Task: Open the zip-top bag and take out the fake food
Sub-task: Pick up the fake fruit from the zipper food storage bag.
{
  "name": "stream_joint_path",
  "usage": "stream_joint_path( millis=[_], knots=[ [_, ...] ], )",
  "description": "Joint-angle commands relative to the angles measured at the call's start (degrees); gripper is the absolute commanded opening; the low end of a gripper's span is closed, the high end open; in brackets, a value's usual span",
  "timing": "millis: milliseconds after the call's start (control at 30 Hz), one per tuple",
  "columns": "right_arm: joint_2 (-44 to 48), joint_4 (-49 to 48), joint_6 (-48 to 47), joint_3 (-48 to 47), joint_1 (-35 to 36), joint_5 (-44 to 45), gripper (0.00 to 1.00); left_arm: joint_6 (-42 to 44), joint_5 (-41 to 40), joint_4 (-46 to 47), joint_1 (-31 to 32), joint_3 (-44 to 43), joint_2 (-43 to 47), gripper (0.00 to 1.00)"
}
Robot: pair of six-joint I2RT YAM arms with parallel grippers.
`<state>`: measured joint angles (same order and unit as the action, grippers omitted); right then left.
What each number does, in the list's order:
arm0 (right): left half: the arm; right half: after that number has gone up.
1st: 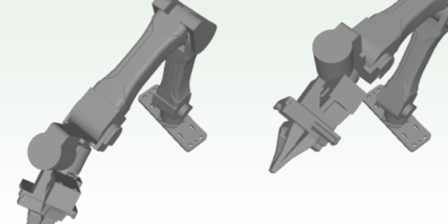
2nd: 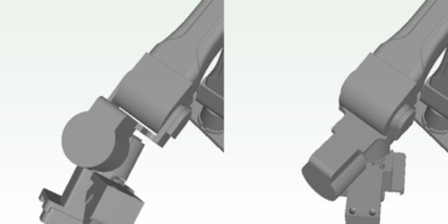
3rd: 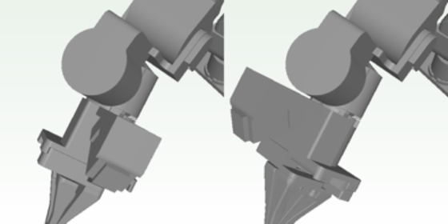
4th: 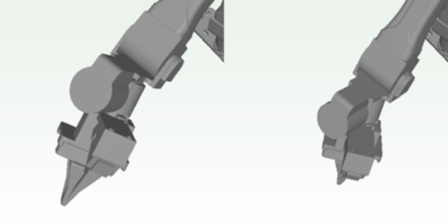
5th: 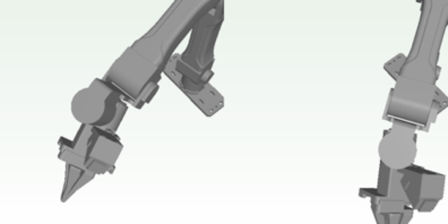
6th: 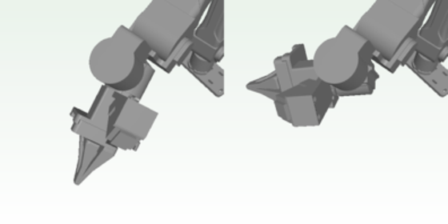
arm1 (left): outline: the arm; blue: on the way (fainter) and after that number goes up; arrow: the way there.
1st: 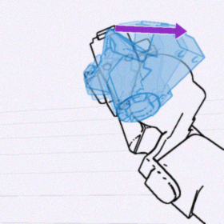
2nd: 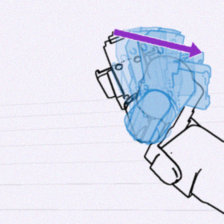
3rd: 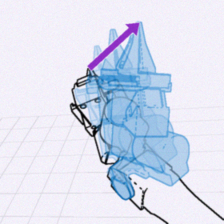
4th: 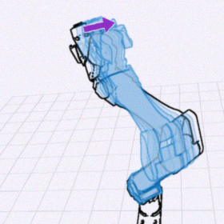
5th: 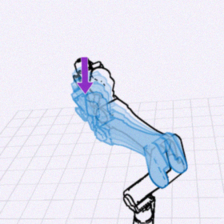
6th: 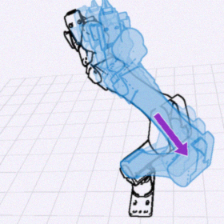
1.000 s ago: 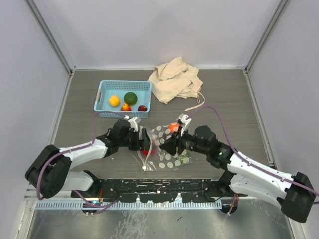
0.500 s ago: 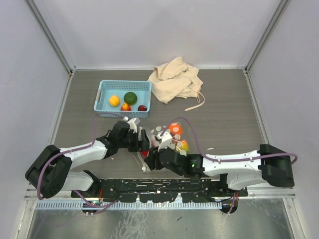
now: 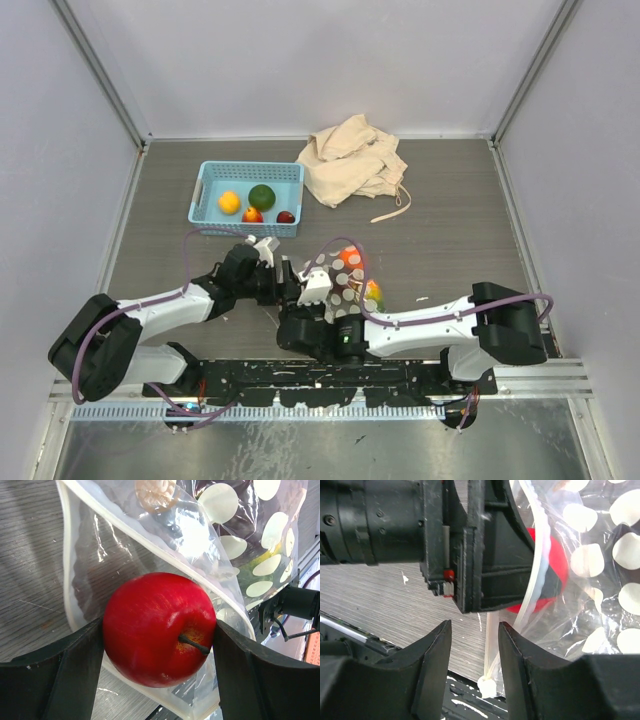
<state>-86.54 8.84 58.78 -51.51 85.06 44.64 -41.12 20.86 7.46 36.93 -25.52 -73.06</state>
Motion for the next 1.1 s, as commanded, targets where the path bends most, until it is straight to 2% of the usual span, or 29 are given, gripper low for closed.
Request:
stream_joint_path(
  millis=[0,300,633,833,1067],
  knots=[
    [0.8,5.9,5.0,-2.8,1.4,5.4,0.47,0.2,0.5,3.4,0.2,0.1,1.6,0.52],
    [1.3,7.6,2.7,-5.2,4.1,7.4,0.49,0.2,0.7,3.6,0.2,0.0,1.5,0.52],
    [0.2,18.1,10.8,-5.5,4.1,11.2,0.48,0.1,0.8,3.8,0.2,0.0,1.4,0.52],
    [-1.7,17.3,12.0,-5.1,3.2,11.2,0.47,0.0,1.0,4.0,0.2,0.1,1.3,0.52],
    [-2.4,12.9,8.7,-3.5,0.0,9.1,0.44,-0.1,1.1,4.2,0.2,0.2,1.1,0.52]
  ],
)
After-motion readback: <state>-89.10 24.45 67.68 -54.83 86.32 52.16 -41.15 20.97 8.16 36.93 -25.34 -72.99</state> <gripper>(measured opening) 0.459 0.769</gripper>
